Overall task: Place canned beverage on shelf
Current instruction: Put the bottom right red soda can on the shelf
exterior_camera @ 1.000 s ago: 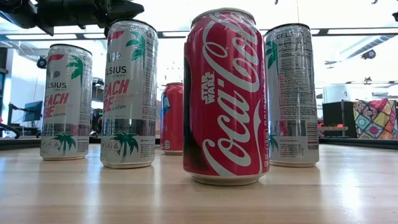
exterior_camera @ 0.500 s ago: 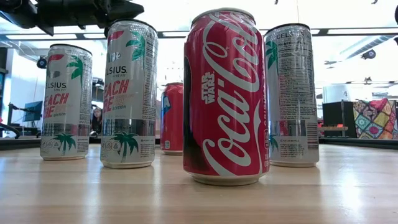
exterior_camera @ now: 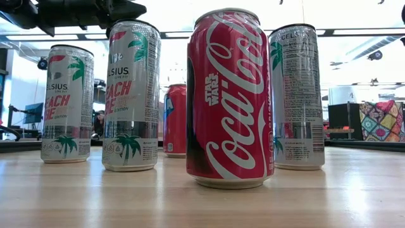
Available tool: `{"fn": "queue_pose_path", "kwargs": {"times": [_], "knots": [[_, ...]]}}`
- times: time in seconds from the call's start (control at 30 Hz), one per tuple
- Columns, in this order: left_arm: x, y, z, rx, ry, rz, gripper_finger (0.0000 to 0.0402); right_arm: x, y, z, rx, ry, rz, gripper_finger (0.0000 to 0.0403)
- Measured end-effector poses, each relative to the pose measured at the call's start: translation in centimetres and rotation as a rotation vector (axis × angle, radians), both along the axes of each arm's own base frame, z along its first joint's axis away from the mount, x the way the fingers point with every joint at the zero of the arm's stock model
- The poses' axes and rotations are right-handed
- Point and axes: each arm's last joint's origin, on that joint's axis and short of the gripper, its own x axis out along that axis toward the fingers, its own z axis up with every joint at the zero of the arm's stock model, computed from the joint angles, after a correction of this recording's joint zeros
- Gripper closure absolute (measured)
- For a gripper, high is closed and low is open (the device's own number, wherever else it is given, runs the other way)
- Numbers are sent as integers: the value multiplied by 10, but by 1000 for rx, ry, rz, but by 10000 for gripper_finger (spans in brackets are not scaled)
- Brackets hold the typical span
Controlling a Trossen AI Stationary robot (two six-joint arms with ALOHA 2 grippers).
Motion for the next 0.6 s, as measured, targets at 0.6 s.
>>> {"fn": "queue_pose_path", "kwargs": {"times": [0.6], "knots": [[0, 0, 0, 0, 0, 0, 402, -7, -8, 40, -97, 39, 5, 104]]}}
